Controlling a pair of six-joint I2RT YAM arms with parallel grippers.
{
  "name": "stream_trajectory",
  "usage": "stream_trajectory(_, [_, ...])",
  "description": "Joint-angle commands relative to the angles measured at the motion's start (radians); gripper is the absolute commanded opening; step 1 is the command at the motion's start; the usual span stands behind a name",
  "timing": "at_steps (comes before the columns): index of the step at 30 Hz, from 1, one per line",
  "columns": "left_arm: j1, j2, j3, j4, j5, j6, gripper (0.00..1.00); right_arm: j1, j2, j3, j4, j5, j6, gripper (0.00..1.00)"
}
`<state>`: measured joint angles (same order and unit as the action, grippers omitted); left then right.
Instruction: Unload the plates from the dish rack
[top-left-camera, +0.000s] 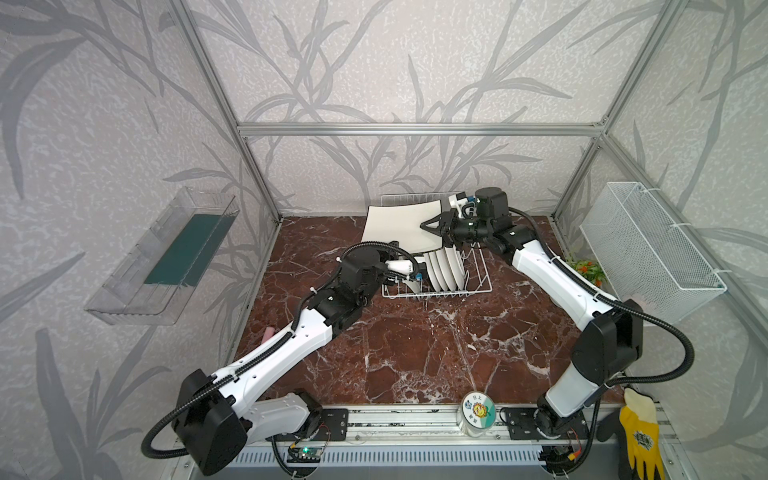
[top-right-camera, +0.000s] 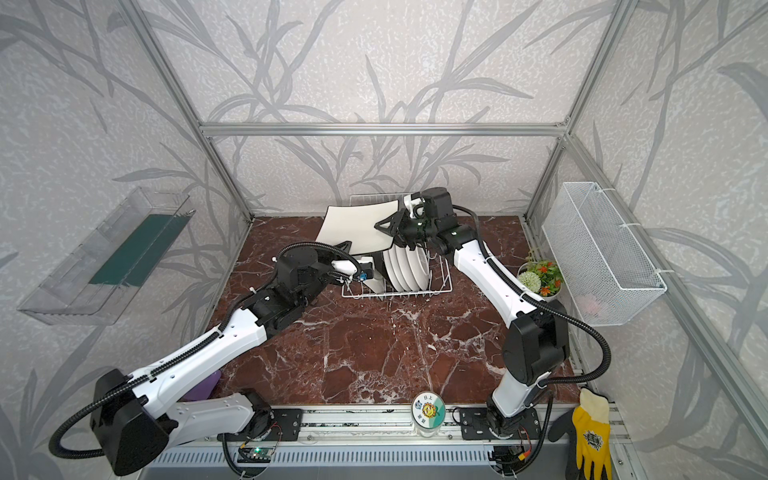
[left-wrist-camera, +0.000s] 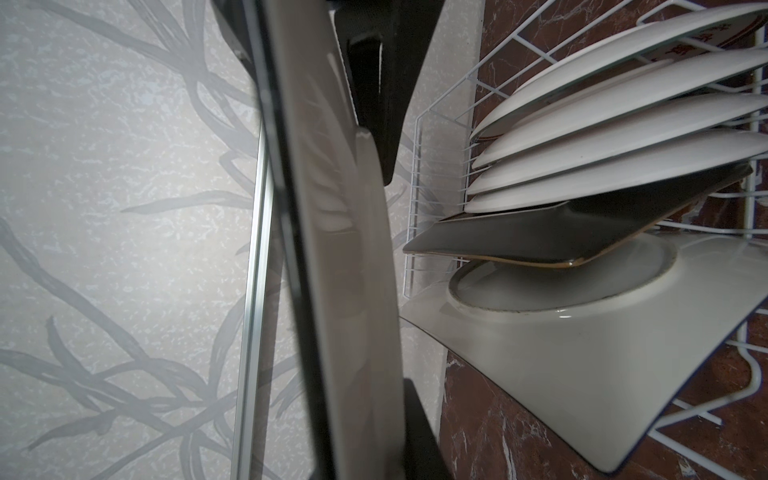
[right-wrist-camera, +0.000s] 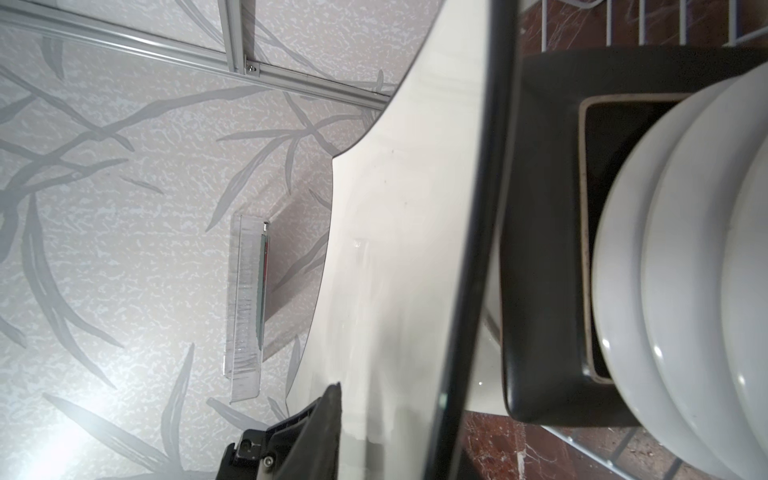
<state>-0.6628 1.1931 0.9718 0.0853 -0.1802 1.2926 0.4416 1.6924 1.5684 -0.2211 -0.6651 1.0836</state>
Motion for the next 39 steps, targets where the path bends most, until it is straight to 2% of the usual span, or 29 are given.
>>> stream_trajectory(1, [-0.003, -0.022, 0.022, 0.228, -0.014, 0.039, 0.0, 0.005, 0.009, -0.002, 0.053, -0.033, 0.02, 0.22])
stream_trajectory(6, [-0.004, -0.014, -0.002, 0.282, -0.045, 0.045, 0.0, 0.006, 0.009, 0.0, 0.077, -0.047, 0.035, 0.11])
stream_trajectory(8, [-0.003, -0.011, -0.028, 0.36, -0.047, 0.033, 0.0, 0.006, 0.009, -0.005, 0.091, -0.05, 0.041, 0.08])
stream_trajectory(11, [-0.003, -0.003, -0.041, 0.386, -0.051, 0.042, 0.05, 0.002, 0.009, -0.023, 0.14, -0.062, 0.072, 0.0])
stream_trajectory(16, [-0.003, 0.003, -0.042, 0.368, -0.051, 0.036, 0.18, -0.01, 0.009, -0.047, 0.214, -0.072, 0.123, 0.0])
stream_trajectory(23, [-0.002, 0.017, -0.051, 0.405, -0.067, 0.024, 0.52, -0.039, -0.011, -0.08, 0.295, -0.059, 0.174, 0.0])
stream_trajectory(29, [-0.001, 0.03, -0.066, 0.39, -0.071, 0.045, 0.76, -0.068, -0.008, -0.089, 0.406, -0.051, 0.233, 0.0])
stream_trajectory(30, [-0.002, 0.031, -0.07, 0.402, -0.078, 0.043, 0.98, -0.075, -0.008, -0.086, 0.423, -0.051, 0.243, 0.0])
stream_trajectory(34, [-0.001, 0.028, -0.078, 0.413, -0.112, 0.033, 0.99, -0.102, -0.02, -0.06, 0.433, -0.047, 0.227, 0.0])
stream_trajectory(39, [0.002, -0.001, -0.085, 0.356, -0.116, -0.037, 0.99, -0.141, -0.048, -0.034, 0.38, -0.034, 0.179, 0.0])
